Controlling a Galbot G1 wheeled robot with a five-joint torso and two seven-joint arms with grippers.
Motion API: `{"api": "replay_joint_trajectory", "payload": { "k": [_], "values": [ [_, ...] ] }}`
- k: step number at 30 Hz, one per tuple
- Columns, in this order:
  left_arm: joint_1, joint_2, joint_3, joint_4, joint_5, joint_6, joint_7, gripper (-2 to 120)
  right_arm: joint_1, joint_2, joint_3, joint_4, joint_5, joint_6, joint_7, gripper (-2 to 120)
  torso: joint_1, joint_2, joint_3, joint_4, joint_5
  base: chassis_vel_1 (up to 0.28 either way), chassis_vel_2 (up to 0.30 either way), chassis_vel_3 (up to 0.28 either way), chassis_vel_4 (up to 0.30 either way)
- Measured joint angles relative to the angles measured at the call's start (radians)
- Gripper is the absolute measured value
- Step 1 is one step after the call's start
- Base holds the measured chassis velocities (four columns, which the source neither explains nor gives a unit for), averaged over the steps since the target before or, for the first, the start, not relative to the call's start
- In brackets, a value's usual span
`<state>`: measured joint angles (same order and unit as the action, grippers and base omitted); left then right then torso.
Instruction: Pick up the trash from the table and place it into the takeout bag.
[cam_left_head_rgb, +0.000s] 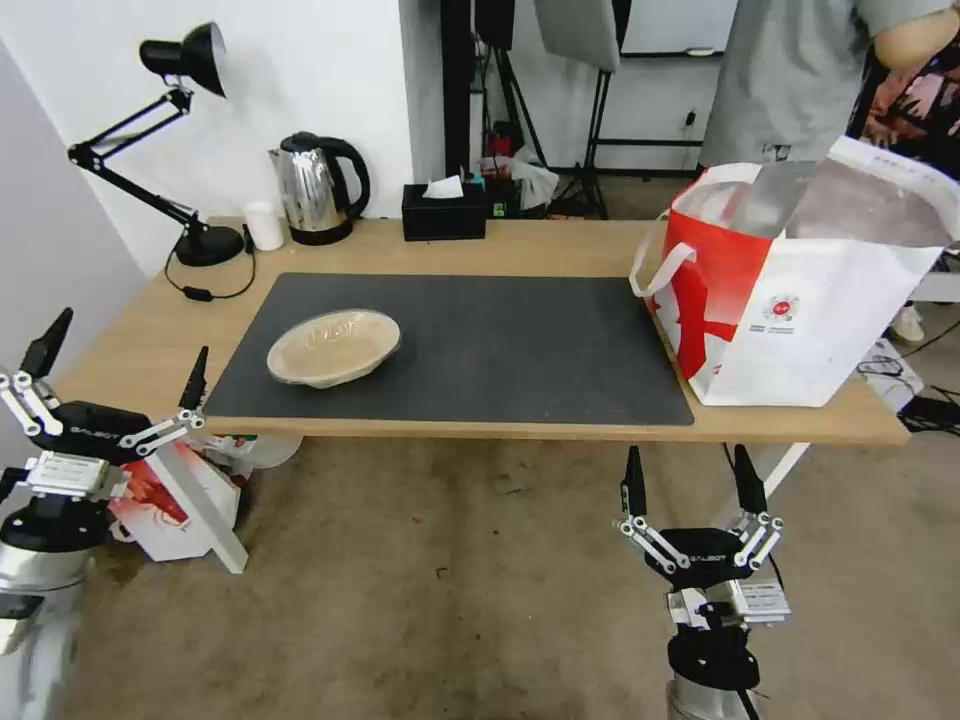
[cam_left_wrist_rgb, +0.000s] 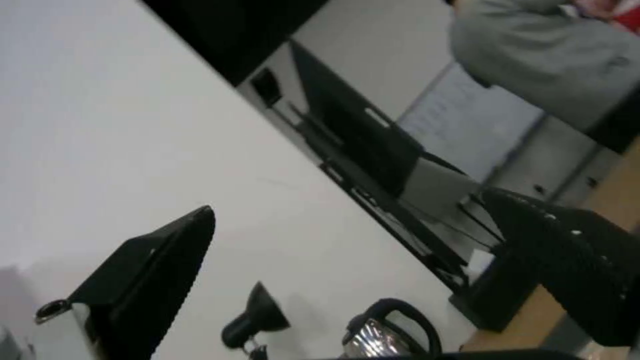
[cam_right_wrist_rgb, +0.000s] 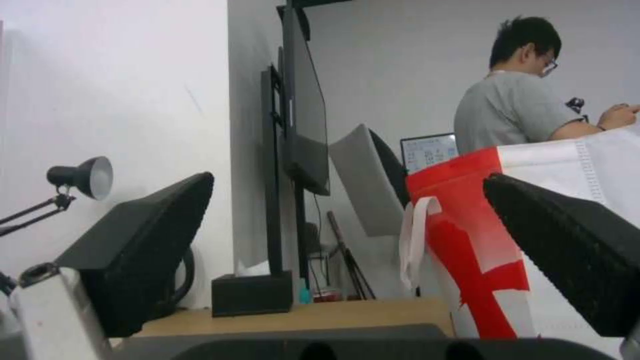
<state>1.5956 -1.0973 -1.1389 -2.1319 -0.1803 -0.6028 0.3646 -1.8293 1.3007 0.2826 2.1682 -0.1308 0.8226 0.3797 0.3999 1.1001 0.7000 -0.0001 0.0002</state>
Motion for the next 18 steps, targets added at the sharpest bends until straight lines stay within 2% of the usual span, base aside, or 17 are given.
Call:
{"api": "replay_joint_trajectory", "payload": {
  "k": [2,3,5,6,8,18],
  "values": [
    [-0.006,0.028,0.022,0.014,-0.001,0.023,0.022,100,0.0,0.0,0.0,0.0,0.0,0.0,0.0,100,0.0,0.0,0.0,0.0004,0.0012,0.0,0.0,0.0,0.0],
    [-0.009,0.029,0.049,0.027,-0.001,0.034,0.034,100,0.0,0.0,0.0,0.0,0.0,0.0,0.0,100,0.0,0.0,0.0,0.0,-0.0009,0.0,0.0,0.0,0.0],
    [-0.015,0.031,0.071,0.035,-0.01,0.043,0.044,100,0.0,0.0,0.0,0.0,0.0,0.0,0.0,100,0.0,0.0,0.0,-0.0004,-0.0022,0.0,0.0,0.0,0.0],
    [-0.017,0.032,0.081,0.038,-0.021,0.049,0.048,100,0.0,0.0,0.0,0.0,0.0,0.0,0.0,100,0.0,0.0,0.0,-0.0006,0.0005,0.0,0.0,0.0,0.0],
    [-0.017,0.028,0.096,0.042,-0.039,0.057,0.05,100,0.0,0.0,0.0,0.0,0.0,0.0,0.0,100,0.0,0.0,0.0,0.0001,-0.0005,0.0,0.0,0.0,0.0],
    [-0.031,0.009,0.114,0.051,-0.049,0.066,0.064,100,0.0,0.0,0.0,0.0,0.0,0.0,0.0,100,0.0,0.0,0.0,0.0001,0.0,0.0,0.0,0.0,0.0]
  ]
}}
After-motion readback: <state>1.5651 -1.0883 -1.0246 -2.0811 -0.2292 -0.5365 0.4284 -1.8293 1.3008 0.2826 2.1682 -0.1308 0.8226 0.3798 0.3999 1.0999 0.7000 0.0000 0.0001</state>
